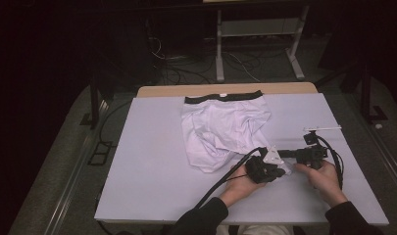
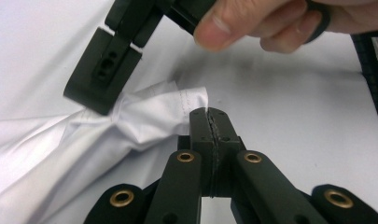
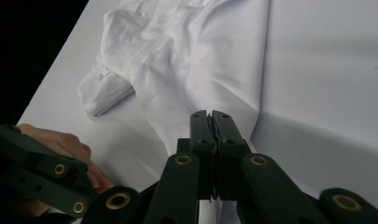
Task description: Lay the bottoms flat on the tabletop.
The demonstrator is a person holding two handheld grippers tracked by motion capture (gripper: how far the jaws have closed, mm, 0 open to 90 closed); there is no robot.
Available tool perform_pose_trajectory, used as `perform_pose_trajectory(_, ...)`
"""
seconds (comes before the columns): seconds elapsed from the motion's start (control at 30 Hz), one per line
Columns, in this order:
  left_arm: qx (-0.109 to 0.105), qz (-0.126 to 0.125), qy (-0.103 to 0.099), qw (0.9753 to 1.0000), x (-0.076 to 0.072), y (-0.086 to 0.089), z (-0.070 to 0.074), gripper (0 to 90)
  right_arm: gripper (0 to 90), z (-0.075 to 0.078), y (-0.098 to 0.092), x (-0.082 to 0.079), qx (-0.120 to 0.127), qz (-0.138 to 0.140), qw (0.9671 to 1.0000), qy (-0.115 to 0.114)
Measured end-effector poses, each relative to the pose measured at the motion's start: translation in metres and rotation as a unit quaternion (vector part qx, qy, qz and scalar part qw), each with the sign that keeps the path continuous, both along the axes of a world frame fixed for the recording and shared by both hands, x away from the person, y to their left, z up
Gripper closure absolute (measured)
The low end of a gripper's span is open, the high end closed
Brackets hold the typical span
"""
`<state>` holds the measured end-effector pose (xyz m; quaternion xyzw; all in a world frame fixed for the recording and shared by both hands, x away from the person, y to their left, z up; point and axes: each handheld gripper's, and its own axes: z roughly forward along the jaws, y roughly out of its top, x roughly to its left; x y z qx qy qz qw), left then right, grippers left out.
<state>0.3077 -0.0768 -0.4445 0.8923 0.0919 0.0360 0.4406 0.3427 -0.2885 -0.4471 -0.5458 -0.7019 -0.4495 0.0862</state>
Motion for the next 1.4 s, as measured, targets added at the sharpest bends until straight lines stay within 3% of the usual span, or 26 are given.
perform_pose_trajectory(0.3, -0.003, -0.004, 0.001, 1.0000, -0.005, 0.007, 0.004, 89.9, 87.2, 0.001, 0.000, 0.000, 0.006, 0.000, 1.0000, 0.000)
perform_pose_trajectory(0.4, 0.005, -0.004, 0.001, 1.0000, -0.006, 0.014, 0.001, 90.0, 87.2, 0.000, -0.002, 0.001, 0.008, -0.001, 1.0000, 0.004)
perform_pose_trajectory(0.67, -0.003, 0.008, 0.017, 0.9998, -0.006, 0.034, -0.001, 90.0, 87.0, -0.002, -0.006, 0.002, 0.008, -0.004, 0.9999, 0.006)
perform_pose_trajectory(0.83, -0.002, 0.003, 0.021, 0.9998, -0.010, 0.039, 0.002, 89.9, 87.0, -0.002, -0.018, 0.004, 0.007, -0.028, 0.9996, 0.008)
perform_pose_trajectory(1.07, 0.015, -0.004, 0.018, 0.9997, -0.018, 0.052, 0.006, 89.9, 87.1, 0.000, -0.045, 0.001, 0.008, -0.078, 0.9969, 0.003)
perform_pose_trajectory(1.13, 0.015, 0.000, 0.021, 0.9997, -0.019, 0.057, 0.006, 89.9, 87.1, 0.001, -0.052, -0.002, -0.004, -0.093, 0.9957, 0.003)
perform_pose_trajectory(1.23, 0.017, 0.003, 0.029, 0.9994, -0.022, 0.062, 0.004, 89.9, 87.1, 0.001, -0.059, -0.010, -0.004, -0.108, 0.9941, 0.008)
perform_pose_trajectory(1.3, 0.016, 0.003, 0.033, 0.9993, -0.024, 0.065, 0.003, 89.9, 87.1, 0.003, -0.059, -0.018, -0.019, -0.108, 0.9939, 0.009)
perform_pose_trajectory(1.4, 0.020, 0.000, 0.036, 0.9991, -0.027, 0.067, 0.001, 89.8, 87.1, 0.005, -0.059, -0.031, -0.019, -0.104, 0.9943, 0.013)
